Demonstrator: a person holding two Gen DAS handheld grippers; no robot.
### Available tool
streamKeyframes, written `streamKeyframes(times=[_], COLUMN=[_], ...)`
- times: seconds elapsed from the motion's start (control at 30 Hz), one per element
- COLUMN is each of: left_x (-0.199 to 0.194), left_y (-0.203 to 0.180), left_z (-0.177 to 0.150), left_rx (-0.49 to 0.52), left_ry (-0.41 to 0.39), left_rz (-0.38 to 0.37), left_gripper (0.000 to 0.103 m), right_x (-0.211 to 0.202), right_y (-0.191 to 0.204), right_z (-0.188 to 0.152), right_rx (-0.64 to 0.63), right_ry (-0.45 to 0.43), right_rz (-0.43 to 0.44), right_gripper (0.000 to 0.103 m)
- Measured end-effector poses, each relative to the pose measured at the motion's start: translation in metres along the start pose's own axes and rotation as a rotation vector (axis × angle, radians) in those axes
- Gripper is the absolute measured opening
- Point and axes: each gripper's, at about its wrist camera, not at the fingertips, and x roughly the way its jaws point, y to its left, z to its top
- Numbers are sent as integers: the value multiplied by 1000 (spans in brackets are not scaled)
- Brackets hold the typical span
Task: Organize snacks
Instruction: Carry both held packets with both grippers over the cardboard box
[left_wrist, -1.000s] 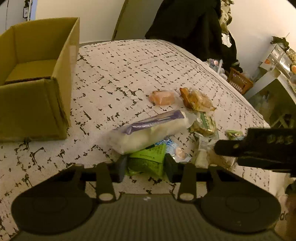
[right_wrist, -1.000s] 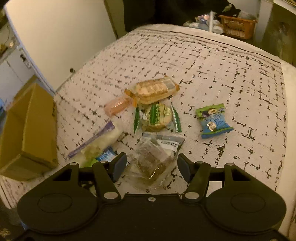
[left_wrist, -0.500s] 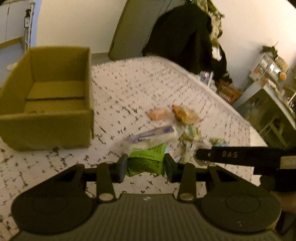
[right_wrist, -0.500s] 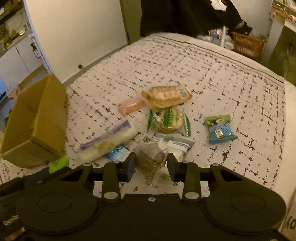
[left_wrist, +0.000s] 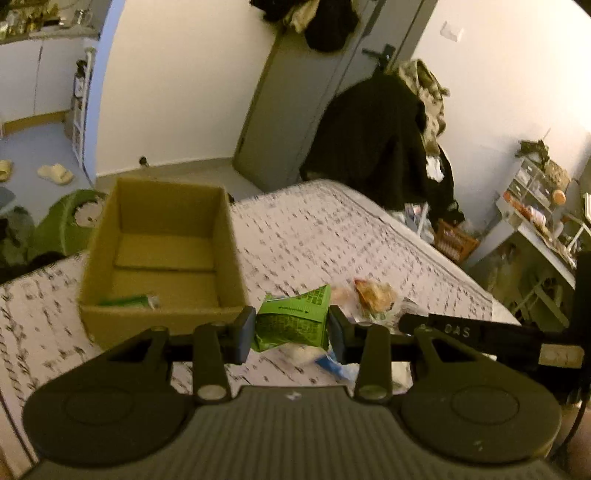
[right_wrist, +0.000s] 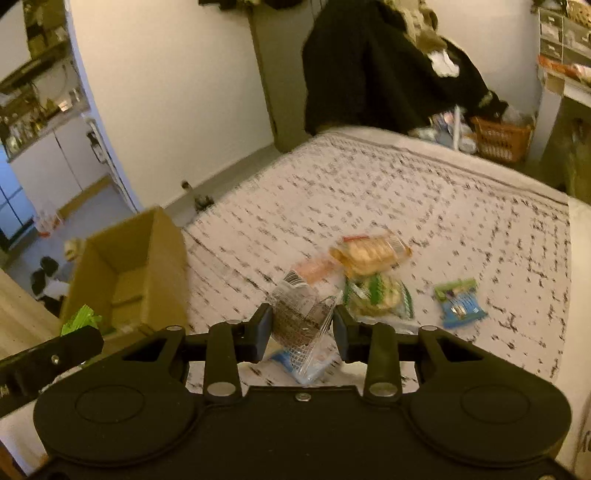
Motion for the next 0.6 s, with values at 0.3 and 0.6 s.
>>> streamKeyframes(times=[0.3,0.6], left_x=[-25,-38], left_y=[26,38], left_z=[27,46], left_rx=[-3,25], left_ry=[-87,-149], left_rz=[63,85], left_gripper=[40,40], right_x=[-25,-36], right_y=[31,56], right_z=[7,11], right_rx=[-6,12], right_ry=[-107,-186], right_rz=[97,192], right_gripper=[35,35])
